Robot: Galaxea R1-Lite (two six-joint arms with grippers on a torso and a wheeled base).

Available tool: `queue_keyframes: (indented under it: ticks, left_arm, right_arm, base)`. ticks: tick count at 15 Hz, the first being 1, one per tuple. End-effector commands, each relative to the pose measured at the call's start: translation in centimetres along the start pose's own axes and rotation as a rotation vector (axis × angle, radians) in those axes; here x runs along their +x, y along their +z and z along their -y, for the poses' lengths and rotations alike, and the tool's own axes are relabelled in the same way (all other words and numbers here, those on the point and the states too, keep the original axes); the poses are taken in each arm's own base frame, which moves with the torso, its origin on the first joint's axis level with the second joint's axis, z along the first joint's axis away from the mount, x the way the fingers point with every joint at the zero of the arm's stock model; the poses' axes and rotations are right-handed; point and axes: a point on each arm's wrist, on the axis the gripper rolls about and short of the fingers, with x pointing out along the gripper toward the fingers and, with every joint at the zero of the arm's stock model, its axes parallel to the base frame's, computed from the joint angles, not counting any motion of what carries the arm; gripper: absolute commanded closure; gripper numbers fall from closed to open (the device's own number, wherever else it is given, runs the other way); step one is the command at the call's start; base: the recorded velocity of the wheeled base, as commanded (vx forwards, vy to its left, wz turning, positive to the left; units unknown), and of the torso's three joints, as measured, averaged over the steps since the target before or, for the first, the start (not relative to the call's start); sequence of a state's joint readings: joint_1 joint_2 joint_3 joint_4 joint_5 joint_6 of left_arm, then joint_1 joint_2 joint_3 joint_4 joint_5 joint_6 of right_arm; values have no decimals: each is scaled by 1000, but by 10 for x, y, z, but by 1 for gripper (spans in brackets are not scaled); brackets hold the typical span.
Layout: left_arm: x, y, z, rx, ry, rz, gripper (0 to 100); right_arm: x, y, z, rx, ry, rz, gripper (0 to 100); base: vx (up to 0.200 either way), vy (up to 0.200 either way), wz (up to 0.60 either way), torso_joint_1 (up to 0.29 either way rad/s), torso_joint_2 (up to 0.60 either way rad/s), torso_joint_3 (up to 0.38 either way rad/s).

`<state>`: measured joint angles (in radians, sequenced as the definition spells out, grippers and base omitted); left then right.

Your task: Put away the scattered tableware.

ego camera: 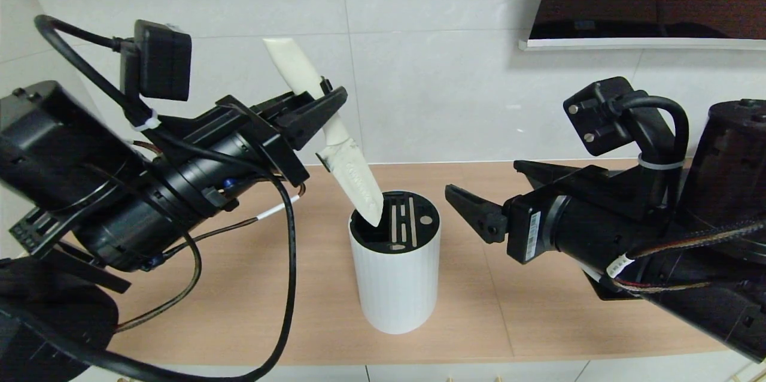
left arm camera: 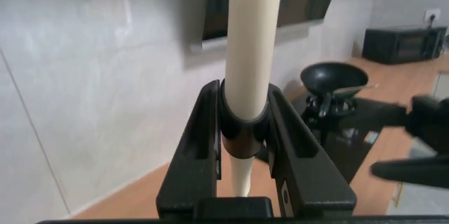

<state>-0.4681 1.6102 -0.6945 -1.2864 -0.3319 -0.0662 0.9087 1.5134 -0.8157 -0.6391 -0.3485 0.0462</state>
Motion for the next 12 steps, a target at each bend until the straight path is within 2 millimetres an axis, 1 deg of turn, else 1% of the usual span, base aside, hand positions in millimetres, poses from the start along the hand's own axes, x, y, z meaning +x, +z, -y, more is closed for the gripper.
queue_keyframes:
  ticks: [1,4,5,6,7,12]
  left_arm:
    - [6,-20,-3,-13,4,-56,100]
    - [12,-40,-7,-20,7,-72,100]
    - [13,-42,-8,-17,7,-67,100]
    - [16,-51,-9,-16,6,-64,100]
    - [18,-55,-10,-17,7,-67,100]
    - [19,-65,-11,-27,8,-93,100]
  right_arm:
    - [1,-2,-1,-2,1,-6,0]
    - [4,-4,-1,-6,1,-16,0]
    - [3,-4,-1,-5,1,-14,0]
    - [3,-4,-1,-5,1,-13,0]
    - [3,-4,-1,-7,1,-14,0]
    - [4,-5,-1,-13,-1,-17,0]
  base:
    - [0,0,0,0,0,0]
    - [0,0,0,0,0,0]
    - [0,0,0,0,0,0]
    - [0,0,0,0,0,0]
    - [0,0,0,0,0,0]
    - [0,0,0,0,0,0]
